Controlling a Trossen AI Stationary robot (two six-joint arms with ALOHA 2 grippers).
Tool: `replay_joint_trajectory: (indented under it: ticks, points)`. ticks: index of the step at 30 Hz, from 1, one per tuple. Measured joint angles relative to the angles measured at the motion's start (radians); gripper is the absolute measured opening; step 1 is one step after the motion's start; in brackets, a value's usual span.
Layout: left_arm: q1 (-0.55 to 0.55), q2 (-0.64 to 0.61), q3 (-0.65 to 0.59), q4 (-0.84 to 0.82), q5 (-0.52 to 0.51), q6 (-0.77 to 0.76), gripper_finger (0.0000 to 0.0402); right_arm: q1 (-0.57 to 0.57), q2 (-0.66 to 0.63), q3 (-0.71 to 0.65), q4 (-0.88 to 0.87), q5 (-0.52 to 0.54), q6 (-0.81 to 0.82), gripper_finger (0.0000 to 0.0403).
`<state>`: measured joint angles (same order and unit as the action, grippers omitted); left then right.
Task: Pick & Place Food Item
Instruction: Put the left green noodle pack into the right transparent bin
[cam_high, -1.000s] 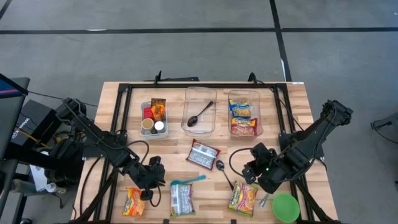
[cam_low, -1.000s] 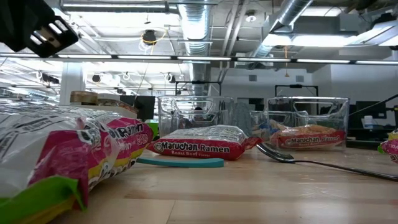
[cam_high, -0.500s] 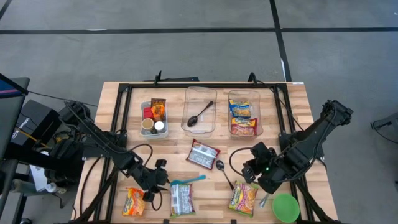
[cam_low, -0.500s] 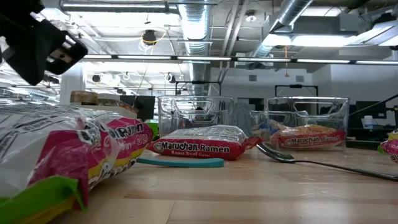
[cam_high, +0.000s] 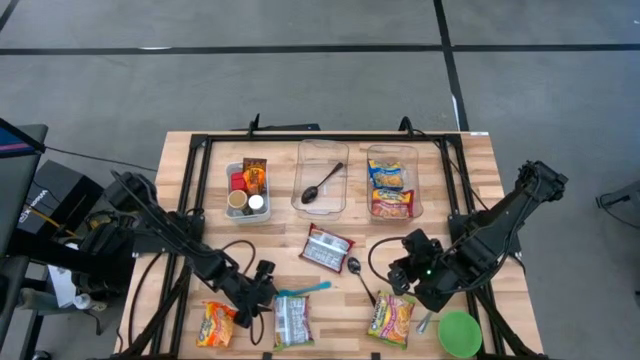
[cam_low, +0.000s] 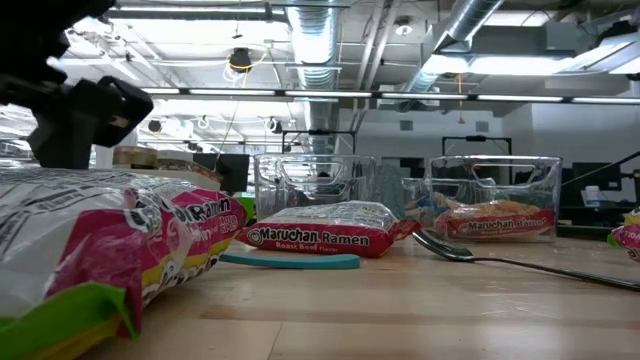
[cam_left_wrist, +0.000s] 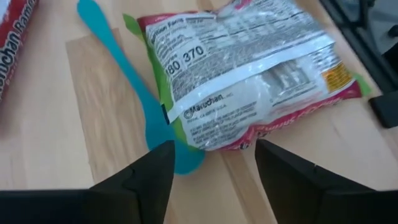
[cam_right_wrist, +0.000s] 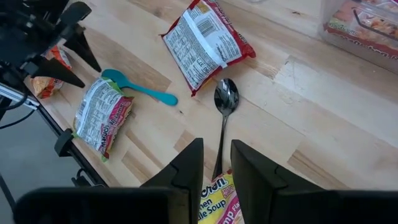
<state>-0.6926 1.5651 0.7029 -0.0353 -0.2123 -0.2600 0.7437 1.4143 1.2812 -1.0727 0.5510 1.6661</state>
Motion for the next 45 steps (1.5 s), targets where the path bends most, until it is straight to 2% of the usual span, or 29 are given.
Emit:
replay_joint_trajectory:
  ticks: [8,16,26,45]
  points:
    - [0.0,0.042,0.0,0.042,-0.007,0.02,0.0244,0.0,0.0,0.0,0.007,0.0,0.0,0.0076]
    - [0.0,0.087,0.0,0.104,-0.008,0.019,0.0227,-0.001,0.0,0.0,0.007,0.006,0.0,0.0076]
    - [0.0,0.082,0.0,0.095,-0.02,0.02,0.0184,0.0,0.0,0.0,0.008,0.008,0.0,0.0076]
    - [0.0,0.082,0.0,0.098,-0.024,0.016,0.006,0.0,0.0,0.0,0.012,0.023,-0.025,0.0076]
